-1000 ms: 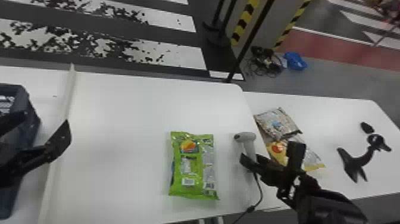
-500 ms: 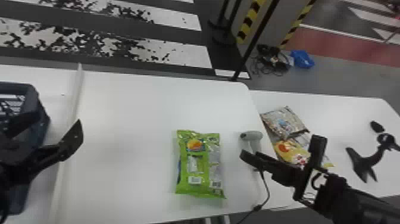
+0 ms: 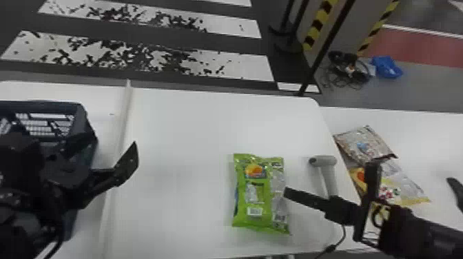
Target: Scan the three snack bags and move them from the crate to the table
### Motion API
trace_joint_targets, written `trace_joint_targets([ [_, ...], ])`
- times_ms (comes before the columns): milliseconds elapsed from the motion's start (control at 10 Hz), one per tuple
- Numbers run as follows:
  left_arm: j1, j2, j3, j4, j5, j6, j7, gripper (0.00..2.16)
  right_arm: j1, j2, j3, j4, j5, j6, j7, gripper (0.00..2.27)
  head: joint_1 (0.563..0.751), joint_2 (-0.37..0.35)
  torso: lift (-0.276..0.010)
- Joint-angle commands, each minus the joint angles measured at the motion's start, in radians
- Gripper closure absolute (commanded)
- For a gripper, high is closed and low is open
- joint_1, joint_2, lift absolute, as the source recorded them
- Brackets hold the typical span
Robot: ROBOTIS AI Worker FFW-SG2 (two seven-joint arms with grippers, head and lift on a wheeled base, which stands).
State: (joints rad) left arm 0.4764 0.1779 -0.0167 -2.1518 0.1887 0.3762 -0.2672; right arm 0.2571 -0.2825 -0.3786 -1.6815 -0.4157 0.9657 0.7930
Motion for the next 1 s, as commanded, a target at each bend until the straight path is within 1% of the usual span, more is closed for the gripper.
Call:
trace_joint_targets([
  [0, 0.001, 0.006, -0.002, 0.0, 0.0, 0.0, -0.001, 0.03, -0.039, 0.0, 0.044, 0.098, 0.049, -0.113, 0.0, 0.11, 0.695, -0.195, -0.062],
  [100, 0.002, 0.008, 0.001, -0.002, 0.0, 0.0, -0.001, 0.03, -0.062, -0.001, 0.06, 0.146, 0.069, -0.172, 0.0, 0.11, 0.695, -0.196, -0.062],
  [200, 0.004, 0.009, 0.001, -0.002, 0.0, 0.0, -0.001, 0.03, -0.084, -0.001, 0.07, 0.184, 0.081, -0.187, 0.008, 0.11, 0.695, -0.195, -0.062],
  [400, 0.001, 0.008, -0.008, 0.004, 0.0, -0.003, 0.0, 0.03, -0.098, 0.0, 0.119, 0.192, 0.121, -0.209, 0.011, 0.12, 0.695, -0.191, -0.062],
  [500, -0.001, 0.008, -0.009, 0.006, 0.0, -0.003, 0.0, 0.03, -0.11, -0.001, 0.145, 0.201, 0.15, -0.209, 0.014, 0.37, 0.695, -0.184, -0.062],
  [600, -0.001, 0.008, -0.009, 0.007, 0.0, -0.003, 0.0, 0.03, -0.122, -0.001, 0.162, 0.21, 0.183, -0.205, 0.018, 1.36, 0.695, -0.175, -0.062],
  [700, -0.001, 0.008, -0.009, 0.009, 0.0, -0.003, 0.0, 0.03, -0.128, -0.001, 0.175, 0.214, 0.215, -0.202, 0.018, 2.19, 0.695, -0.167, -0.062],
  [800, -0.001, 0.008, -0.009, 0.012, 0.0, -0.003, 0.0, 0.03, -0.124, -0.004, 0.179, 0.212, 0.216, -0.209, 0.02, 2.19, 0.695, -0.164, -0.062],
  [900, -0.001, 0.008, -0.014, 0.006, -0.012, 0.0, 0.002, 0.03, -0.099, -0.006, 0.167, 0.172, 0.201, -0.205, 0.02, 2.19, 0.695, -0.163, -0.062],
])
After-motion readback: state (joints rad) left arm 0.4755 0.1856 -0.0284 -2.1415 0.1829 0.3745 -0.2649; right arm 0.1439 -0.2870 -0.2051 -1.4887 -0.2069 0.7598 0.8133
